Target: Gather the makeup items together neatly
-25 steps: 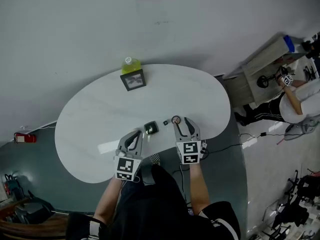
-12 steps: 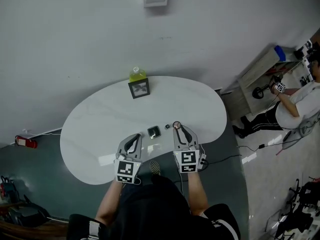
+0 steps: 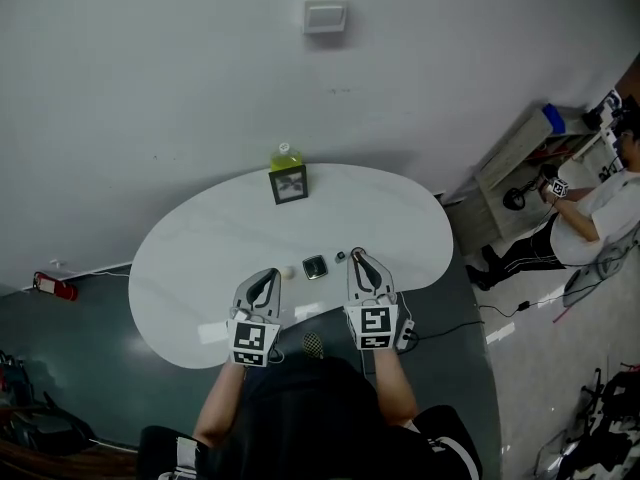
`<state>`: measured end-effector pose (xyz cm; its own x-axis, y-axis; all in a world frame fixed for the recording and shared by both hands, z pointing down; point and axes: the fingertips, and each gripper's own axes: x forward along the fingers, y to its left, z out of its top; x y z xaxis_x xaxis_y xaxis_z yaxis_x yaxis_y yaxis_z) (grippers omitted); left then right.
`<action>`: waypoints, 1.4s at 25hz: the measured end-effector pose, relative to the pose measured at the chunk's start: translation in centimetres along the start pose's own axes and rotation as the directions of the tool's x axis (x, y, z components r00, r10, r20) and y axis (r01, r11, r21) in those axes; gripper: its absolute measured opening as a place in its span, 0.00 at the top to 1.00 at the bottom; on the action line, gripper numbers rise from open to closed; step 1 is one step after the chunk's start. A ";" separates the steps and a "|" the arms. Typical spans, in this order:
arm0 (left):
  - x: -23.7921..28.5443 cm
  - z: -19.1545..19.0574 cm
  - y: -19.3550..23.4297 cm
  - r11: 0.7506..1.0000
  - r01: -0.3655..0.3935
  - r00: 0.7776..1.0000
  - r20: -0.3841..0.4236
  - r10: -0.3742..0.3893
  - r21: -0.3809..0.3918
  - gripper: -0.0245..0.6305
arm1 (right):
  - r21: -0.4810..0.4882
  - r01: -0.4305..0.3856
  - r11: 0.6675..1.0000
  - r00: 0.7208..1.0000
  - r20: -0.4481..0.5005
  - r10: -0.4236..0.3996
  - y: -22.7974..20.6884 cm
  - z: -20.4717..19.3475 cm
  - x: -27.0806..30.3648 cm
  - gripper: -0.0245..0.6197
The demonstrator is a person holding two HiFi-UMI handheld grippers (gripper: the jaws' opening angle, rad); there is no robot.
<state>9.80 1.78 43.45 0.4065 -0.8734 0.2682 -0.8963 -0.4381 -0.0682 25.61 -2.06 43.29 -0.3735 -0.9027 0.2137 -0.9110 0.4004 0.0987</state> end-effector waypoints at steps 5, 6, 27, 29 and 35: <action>-0.7 0.6 -0.1 1.000 -0.001 1.000 0.023 0.001 0.009 0.93 | 0.008 -0.002 1.000 1.000 0.018 0.001 0.4 0.2 -1.0 0.90; -0.7 0.6 -0.1 1.000 -0.001 1.000 0.025 0.000 0.008 0.93 | 0.011 0.000 1.000 1.000 0.018 0.000 0.5 0.2 -1.0 0.90; -0.5 0.7 -0.4 1.000 0.019 1.000 0.021 -0.019 0.018 0.93 | 0.028 0.001 1.000 1.000 -0.010 0.000 0.5 -0.3 -1.3 0.91; -0.5 0.6 -0.3 1.000 0.019 1.000 0.019 -0.020 0.018 0.93 | 0.030 -0.002 1.000 1.000 -0.008 0.002 0.6 -0.2 -1.3 0.91; -0.2 0.6 -0.3 1.000 0.024 1.000 0.017 -0.024 0.018 0.93 | 0.026 0.002 1.000 1.000 -0.012 -0.001 0.4 -0.3 -1.2 0.91</action>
<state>10.11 2.02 42.87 0.4311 -0.8659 0.2538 -0.8830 -0.4627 -0.0788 25.75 -0.81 43.41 -0.3702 -0.9013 0.2248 -0.9159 0.3945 0.0735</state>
